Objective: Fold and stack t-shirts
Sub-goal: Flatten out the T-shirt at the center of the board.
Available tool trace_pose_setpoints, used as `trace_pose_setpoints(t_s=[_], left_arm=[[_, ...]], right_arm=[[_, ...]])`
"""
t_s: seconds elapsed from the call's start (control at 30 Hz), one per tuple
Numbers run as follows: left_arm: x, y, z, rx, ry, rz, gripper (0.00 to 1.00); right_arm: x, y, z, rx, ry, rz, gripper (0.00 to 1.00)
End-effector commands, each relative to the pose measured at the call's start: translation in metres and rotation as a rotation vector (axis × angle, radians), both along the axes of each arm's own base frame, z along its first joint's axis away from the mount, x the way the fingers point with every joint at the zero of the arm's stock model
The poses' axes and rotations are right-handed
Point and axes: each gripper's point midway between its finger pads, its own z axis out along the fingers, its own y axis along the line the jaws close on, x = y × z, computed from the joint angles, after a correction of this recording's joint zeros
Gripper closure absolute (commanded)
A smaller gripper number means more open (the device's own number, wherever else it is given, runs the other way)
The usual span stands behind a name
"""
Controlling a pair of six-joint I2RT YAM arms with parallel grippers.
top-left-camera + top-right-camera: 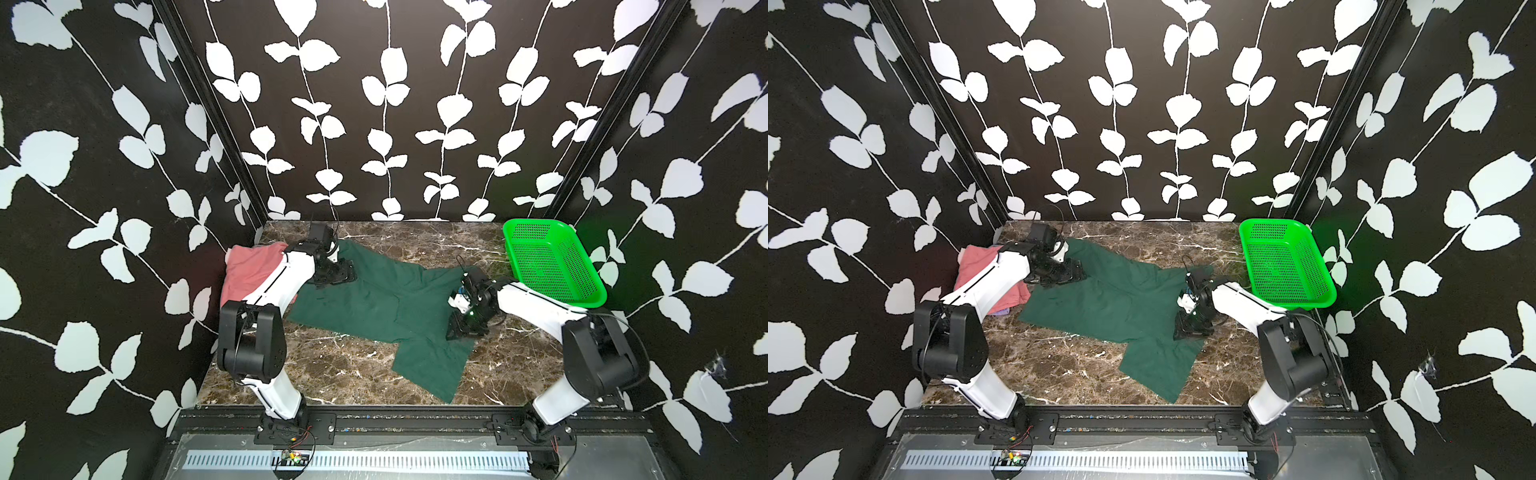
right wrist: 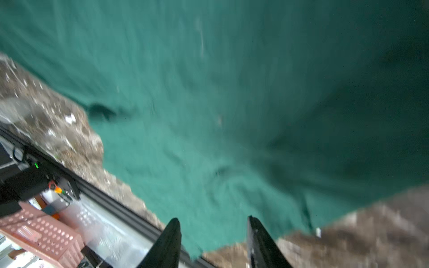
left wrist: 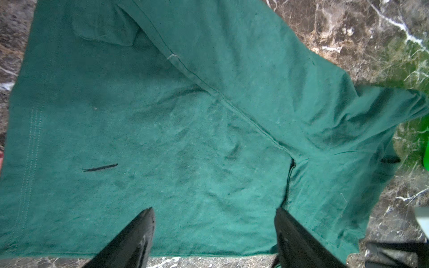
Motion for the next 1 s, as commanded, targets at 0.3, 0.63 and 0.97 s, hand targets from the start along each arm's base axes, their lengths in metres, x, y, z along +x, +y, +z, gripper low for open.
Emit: trace_pose_setpoints(t_s=[0.3,0.63,0.97], left_arm=[[-0.003,0.003,0.011,0.028,-0.018,-0.03,0.16],[0.003,-0.002,0.0,0.007,0.005,-0.031,0.16],[-0.009,-0.01,-0.099,-0.021,0.2,-0.04,0.19]], right_arm=[[0.003,0.016,-0.008,0.064,0.022,-0.05,0.61],[-0.019,0.014,-0.005,0.056,0.058,-0.08,0.62],[-0.03,0.019,-0.033,0.047,0.089,-0.074,0.62]])
